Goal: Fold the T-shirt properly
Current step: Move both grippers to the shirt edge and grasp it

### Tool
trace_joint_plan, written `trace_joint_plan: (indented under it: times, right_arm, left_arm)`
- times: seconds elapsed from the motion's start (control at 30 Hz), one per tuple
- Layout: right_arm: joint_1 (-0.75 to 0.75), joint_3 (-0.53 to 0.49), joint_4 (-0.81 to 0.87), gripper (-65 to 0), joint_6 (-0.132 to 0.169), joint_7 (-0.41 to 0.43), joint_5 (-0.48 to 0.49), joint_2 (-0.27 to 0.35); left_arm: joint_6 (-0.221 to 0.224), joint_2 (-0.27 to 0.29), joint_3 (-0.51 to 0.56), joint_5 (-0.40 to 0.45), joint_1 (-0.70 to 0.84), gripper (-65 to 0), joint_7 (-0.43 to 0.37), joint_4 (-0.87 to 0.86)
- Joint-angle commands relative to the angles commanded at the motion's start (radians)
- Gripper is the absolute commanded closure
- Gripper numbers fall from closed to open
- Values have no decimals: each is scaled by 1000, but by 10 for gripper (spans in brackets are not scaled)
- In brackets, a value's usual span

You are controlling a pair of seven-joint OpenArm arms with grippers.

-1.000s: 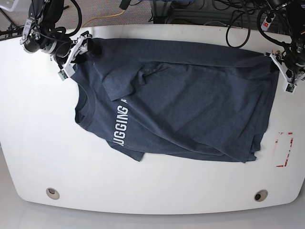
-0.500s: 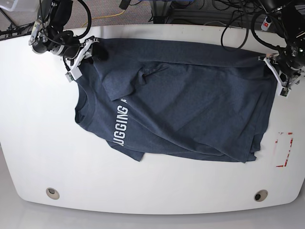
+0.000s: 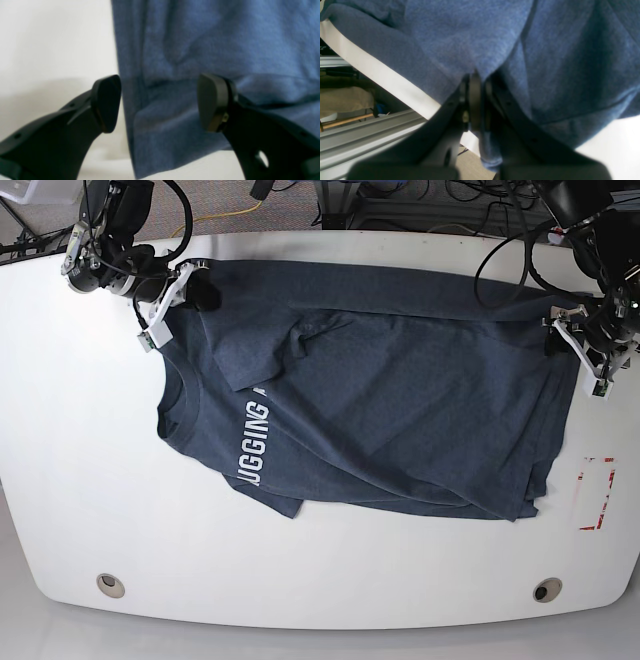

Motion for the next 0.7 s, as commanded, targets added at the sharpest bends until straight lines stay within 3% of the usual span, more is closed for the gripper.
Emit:
trace_joint_plan:
  times: [0.27, 0.7]
  right_arm:
    - [0, 0, 0, 0, 0, 0, 0, -2]
    - [5, 2, 0, 0, 0, 0, 0, -2]
  left_arm:
    - [0, 0, 3, 0, -17, -444, 0, -54]
    - [0, 3, 107, 2, -17, -439, 0, -55]
